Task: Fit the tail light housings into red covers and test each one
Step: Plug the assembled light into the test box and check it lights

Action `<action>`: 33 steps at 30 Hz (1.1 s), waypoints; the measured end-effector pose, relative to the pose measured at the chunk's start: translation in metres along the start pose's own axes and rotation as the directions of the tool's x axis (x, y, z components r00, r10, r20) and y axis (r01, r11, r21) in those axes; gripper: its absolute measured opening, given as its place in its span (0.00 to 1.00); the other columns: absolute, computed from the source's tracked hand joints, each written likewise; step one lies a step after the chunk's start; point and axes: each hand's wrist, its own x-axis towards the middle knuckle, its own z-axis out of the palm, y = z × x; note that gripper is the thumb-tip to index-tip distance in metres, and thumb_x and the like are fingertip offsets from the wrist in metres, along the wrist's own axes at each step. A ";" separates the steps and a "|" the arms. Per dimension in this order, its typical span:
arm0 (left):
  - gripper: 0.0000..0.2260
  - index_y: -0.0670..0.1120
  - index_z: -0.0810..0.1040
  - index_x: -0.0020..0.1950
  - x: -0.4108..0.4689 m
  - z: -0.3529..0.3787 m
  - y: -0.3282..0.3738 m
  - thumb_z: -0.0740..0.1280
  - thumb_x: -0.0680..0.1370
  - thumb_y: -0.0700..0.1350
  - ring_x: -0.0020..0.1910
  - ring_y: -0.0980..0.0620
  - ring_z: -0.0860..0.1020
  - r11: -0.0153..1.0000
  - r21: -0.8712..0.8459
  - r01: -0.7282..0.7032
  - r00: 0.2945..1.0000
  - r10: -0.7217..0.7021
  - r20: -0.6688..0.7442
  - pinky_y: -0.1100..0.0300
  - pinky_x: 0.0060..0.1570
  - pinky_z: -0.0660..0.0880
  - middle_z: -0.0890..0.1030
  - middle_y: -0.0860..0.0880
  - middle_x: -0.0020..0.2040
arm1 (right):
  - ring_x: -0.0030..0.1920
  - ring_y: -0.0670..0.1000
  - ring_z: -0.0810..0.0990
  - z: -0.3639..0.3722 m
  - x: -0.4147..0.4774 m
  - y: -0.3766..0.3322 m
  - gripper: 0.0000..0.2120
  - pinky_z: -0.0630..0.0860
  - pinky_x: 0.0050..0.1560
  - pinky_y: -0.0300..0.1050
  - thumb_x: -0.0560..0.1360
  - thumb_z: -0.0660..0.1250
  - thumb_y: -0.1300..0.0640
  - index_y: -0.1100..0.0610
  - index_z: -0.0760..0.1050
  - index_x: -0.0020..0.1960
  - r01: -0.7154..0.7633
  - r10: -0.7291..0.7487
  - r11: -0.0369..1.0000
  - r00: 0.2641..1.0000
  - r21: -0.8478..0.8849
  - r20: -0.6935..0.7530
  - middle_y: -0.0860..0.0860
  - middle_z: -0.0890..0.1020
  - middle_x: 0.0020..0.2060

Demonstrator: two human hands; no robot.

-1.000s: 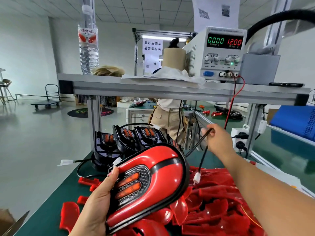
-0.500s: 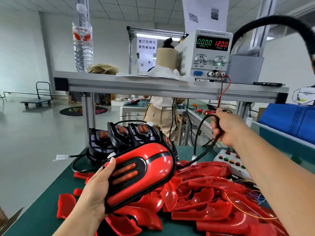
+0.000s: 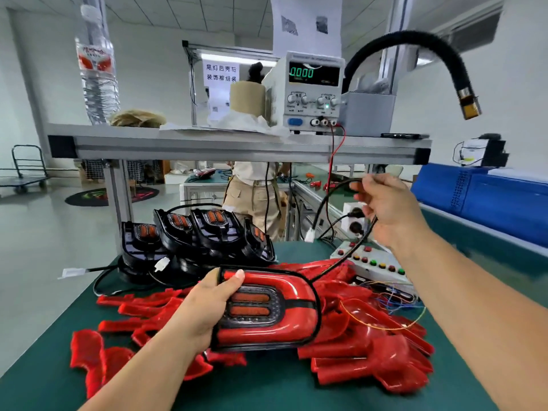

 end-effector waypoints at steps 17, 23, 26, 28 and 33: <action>0.16 0.38 0.71 0.49 0.034 0.067 0.057 0.54 0.85 0.50 0.36 0.47 0.79 0.964 -0.170 0.202 0.979 -0.198 0.039 0.53 0.38 0.79 0.80 0.37 0.44 | 0.47 0.45 0.82 0.007 -0.121 0.088 0.04 0.76 0.51 0.38 0.73 0.69 0.66 0.59 0.82 0.45 0.609 -0.435 0.722 0.769 -0.329 0.469 0.49 0.85 0.43; 0.10 0.41 0.67 0.45 0.072 0.064 0.102 0.52 0.85 0.41 0.27 0.58 0.64 0.826 -0.562 0.054 0.985 -0.136 -0.106 0.68 0.20 0.69 0.68 0.47 0.37 | 0.52 0.42 0.81 -0.024 -0.110 0.086 0.06 0.75 0.55 0.37 0.74 0.69 0.61 0.57 0.83 0.50 0.573 -0.304 0.748 0.744 -0.335 0.595 0.47 0.85 0.47; 0.07 0.48 0.73 0.47 0.087 0.060 0.122 0.59 0.84 0.46 0.21 0.59 0.60 0.862 -0.498 -0.097 0.973 -0.024 -0.231 0.69 0.18 0.62 0.67 0.51 0.37 | 0.54 0.37 0.79 -0.044 -0.081 0.079 0.09 0.71 0.57 0.30 0.75 0.68 0.54 0.53 0.83 0.54 0.511 -0.271 0.764 0.807 -0.393 0.524 0.39 0.82 0.49; 0.05 0.49 0.77 0.52 0.089 0.069 0.134 0.62 0.82 0.49 0.25 0.59 0.61 0.830 -0.512 -0.221 0.959 0.091 -0.267 0.69 0.21 0.63 0.69 0.52 0.40 | 0.49 0.41 0.79 -0.061 -0.047 0.078 0.08 0.70 0.51 0.33 0.78 0.65 0.53 0.52 0.83 0.49 0.383 -0.176 0.686 0.912 -0.619 0.370 0.40 0.80 0.43; 0.19 0.60 0.68 0.73 0.090 0.108 0.159 0.58 0.84 0.45 0.41 0.58 0.67 0.785 -0.196 -0.588 0.808 0.560 -0.181 0.65 0.44 0.72 0.69 0.53 0.62 | 0.43 0.54 0.77 -0.083 0.016 0.103 0.06 0.72 0.44 0.47 0.76 0.58 0.59 0.56 0.71 0.41 0.202 0.281 -0.067 0.943 -0.977 0.176 0.50 0.76 0.38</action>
